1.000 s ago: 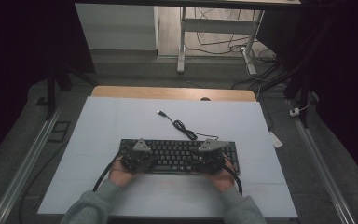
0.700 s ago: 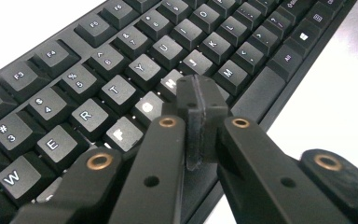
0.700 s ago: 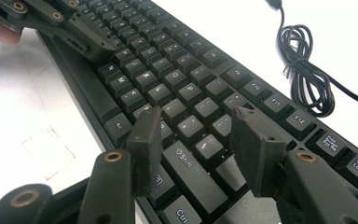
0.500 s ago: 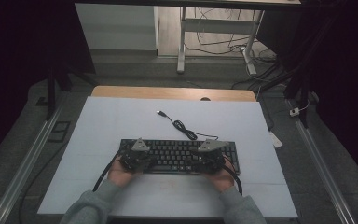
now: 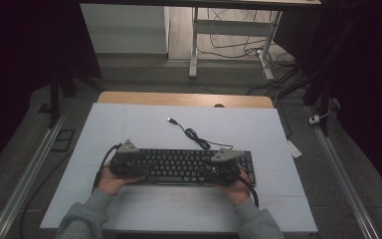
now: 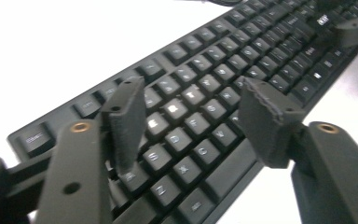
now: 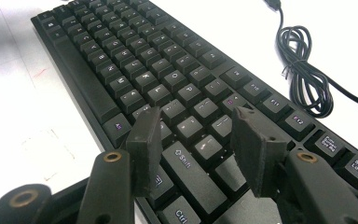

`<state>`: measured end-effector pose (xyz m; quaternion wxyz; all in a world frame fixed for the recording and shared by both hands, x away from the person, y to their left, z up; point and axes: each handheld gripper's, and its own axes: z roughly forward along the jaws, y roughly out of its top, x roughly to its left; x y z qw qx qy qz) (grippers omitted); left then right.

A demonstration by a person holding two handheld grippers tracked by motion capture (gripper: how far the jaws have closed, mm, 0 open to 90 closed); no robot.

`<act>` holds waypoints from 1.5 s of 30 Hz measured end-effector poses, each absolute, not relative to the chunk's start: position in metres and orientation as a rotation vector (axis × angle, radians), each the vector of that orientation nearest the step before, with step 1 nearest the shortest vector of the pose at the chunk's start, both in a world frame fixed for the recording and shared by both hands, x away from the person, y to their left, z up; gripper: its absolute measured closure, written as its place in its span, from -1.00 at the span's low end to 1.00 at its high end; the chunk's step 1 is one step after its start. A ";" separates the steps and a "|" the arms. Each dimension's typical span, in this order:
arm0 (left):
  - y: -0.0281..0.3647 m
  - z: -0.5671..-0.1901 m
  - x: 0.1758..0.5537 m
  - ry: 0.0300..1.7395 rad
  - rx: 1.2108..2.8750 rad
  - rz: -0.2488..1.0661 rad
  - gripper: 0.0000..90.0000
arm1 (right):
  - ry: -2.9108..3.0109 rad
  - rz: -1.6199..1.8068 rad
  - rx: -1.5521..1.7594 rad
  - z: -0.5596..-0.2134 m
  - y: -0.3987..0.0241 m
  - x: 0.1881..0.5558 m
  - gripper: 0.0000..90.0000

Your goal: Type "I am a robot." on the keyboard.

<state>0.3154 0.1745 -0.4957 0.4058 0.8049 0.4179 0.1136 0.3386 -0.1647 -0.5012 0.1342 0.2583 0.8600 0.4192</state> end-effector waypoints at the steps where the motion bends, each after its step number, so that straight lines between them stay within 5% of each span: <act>1: 0.177 -0.496 0.316 1.064 2.028 0.286 -0.15 | 2.493 1.214 0.748 -0.501 -0.165 0.339 0.18; 45: 0.180 -0.498 0.316 1.071 2.063 0.287 -0.33 | 2.485 1.237 0.729 -0.496 -0.150 0.340 0.20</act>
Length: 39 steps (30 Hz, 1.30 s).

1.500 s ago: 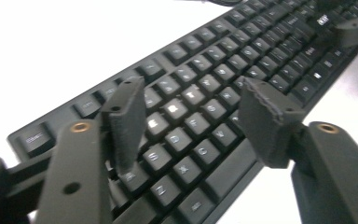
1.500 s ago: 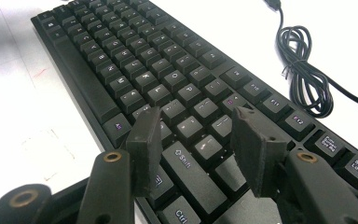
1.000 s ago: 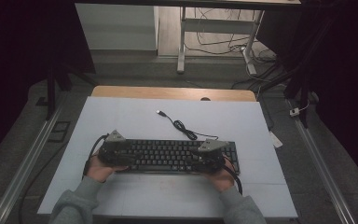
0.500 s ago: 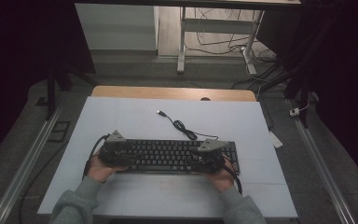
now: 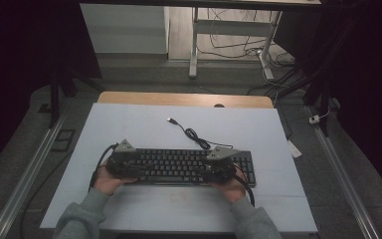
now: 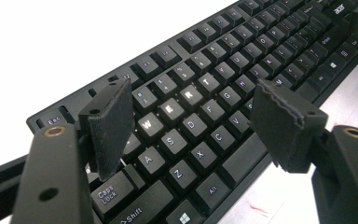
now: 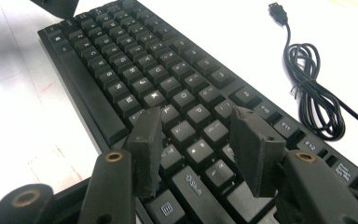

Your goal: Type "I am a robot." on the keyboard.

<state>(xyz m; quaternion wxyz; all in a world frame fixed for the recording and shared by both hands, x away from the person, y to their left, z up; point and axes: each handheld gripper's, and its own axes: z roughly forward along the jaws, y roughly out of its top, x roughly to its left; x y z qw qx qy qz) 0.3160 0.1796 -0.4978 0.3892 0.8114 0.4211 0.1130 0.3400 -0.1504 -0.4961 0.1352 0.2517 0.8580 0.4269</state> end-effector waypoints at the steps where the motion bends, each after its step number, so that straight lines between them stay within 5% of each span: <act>1: 0.179 -0.498 0.316 1.070 2.063 0.287 -0.33 | 2.484 1.236 0.729 -0.496 -0.149 0.340 0.21; 12: 0.179 -0.498 0.316 1.065 2.070 0.289 -0.33 | 2.494 1.245 0.723 -0.494 -0.134 0.347 0.36; 22: 0.178 -0.498 0.316 1.063 2.075 0.292 -0.33 | 2.541 1.232 0.724 -0.496 -0.122 0.357 0.98; 39: 0.179 -0.498 0.315 1.062 2.076 0.293 -0.33 | 2.575 1.164 0.740 -0.508 -0.103 0.370 0.99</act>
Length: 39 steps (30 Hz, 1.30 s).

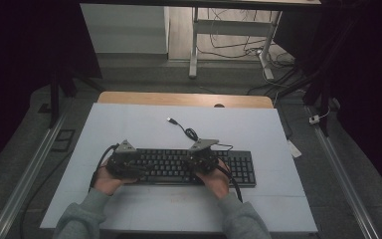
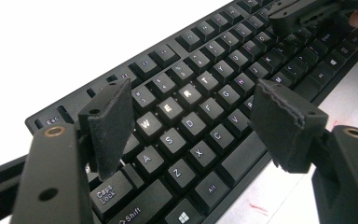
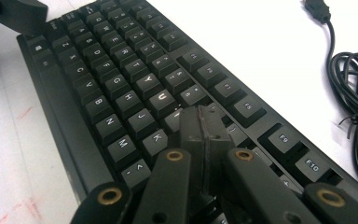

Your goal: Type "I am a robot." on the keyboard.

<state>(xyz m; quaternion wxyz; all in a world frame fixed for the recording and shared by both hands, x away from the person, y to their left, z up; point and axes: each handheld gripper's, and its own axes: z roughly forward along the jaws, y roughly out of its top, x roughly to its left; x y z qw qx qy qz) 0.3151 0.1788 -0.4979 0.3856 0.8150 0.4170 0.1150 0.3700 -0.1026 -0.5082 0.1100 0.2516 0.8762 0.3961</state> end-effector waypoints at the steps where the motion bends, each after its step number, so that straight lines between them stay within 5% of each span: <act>1: 0.179 -0.498 0.315 1.062 2.076 0.293 -0.33 | 2.579 1.172 0.740 -0.509 -0.102 0.371 0.99; 39: 0.180 -0.498 0.314 1.062 2.070 0.298 -0.33 | 2.509 1.237 0.762 -0.500 -0.124 0.363 0.95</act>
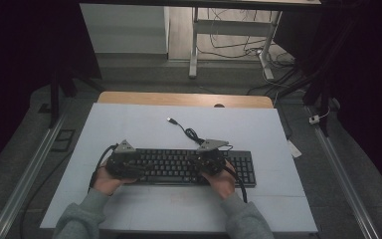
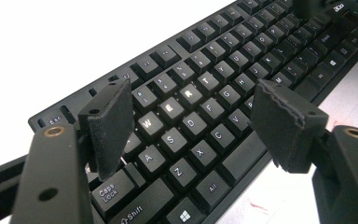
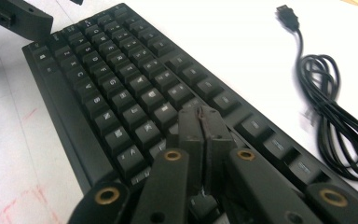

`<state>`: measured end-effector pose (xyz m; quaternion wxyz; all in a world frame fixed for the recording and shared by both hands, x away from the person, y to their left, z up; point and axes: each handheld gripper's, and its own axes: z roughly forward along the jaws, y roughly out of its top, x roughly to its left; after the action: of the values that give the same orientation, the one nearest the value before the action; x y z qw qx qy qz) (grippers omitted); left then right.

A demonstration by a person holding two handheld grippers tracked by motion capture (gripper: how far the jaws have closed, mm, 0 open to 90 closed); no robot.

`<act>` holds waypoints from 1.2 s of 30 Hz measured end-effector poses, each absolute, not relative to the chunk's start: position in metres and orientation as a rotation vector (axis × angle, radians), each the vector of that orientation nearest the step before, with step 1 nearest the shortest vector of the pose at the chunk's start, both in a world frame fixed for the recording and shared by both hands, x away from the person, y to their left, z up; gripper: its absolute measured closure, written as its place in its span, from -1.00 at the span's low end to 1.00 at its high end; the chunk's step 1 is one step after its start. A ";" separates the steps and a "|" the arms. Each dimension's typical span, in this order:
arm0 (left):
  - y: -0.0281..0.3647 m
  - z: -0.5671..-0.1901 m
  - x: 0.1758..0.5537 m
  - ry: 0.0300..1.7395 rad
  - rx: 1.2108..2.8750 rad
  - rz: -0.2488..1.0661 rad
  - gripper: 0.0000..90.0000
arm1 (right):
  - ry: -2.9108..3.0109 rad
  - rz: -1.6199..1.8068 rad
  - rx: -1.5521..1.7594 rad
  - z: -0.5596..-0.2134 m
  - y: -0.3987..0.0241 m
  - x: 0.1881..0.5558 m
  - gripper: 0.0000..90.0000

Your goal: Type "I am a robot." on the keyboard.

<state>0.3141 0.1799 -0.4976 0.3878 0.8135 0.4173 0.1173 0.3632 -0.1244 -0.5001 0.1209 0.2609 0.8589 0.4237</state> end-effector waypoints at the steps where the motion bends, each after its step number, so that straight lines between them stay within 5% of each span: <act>1: 0.180 -0.498 0.314 1.061 2.069 0.299 -0.33 | 2.506 1.239 0.770 -0.500 -0.127 0.362 0.91; 14: 0.180 -0.499 0.315 1.063 2.071 0.302 -0.33 | 2.484 1.238 0.785 -0.499 -0.157 0.347 0.34; 36: 0.178 -0.501 0.320 1.063 2.050 0.322 -0.25 | 2.479 1.232 0.778 -0.501 -0.168 0.338 0.27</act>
<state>0.3197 0.1780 -0.5009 0.3941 0.8081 0.4189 0.1271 0.3382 -0.1683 -0.5008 0.1326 0.2680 0.8545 0.4248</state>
